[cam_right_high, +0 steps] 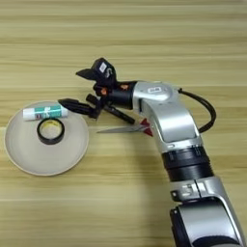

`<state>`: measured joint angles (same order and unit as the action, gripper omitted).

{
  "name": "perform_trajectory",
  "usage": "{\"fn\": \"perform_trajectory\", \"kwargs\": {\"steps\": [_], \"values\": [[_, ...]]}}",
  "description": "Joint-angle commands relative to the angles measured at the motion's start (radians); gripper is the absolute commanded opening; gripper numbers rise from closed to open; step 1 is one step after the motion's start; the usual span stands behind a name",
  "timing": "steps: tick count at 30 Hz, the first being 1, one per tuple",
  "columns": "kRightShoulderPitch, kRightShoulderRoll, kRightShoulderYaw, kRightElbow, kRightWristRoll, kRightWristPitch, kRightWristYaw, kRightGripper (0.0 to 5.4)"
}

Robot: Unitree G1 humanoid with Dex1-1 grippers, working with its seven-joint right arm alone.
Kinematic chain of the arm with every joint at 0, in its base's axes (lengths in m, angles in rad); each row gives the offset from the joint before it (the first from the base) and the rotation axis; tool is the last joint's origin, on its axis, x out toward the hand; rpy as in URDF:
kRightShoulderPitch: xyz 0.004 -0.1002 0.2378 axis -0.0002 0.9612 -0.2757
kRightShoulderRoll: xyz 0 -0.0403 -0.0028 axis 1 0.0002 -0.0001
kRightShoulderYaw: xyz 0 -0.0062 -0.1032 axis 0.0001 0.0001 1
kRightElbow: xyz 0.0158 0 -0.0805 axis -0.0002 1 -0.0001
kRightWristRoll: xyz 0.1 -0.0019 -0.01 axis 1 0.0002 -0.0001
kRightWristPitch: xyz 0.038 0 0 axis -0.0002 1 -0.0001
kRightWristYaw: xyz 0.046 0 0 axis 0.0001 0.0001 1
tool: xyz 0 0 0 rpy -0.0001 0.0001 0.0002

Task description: Move the objects on the table

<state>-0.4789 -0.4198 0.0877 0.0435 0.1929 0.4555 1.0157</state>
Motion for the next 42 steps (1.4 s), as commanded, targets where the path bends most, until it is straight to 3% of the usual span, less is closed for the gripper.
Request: {"fn": "perform_trajectory", "kwargs": {"steps": [1, 17, 42], "values": [[-0.046, -0.029, -0.01, -0.049, 0.02, -0.037, -0.001, 5.37], [-0.011, -0.067, 0.024, -0.059, 0.013, -0.07, 0.076, 5.37], [0.007, -0.103, 0.088, -0.038, -0.018, -0.092, 0.122, 5.37]]}}
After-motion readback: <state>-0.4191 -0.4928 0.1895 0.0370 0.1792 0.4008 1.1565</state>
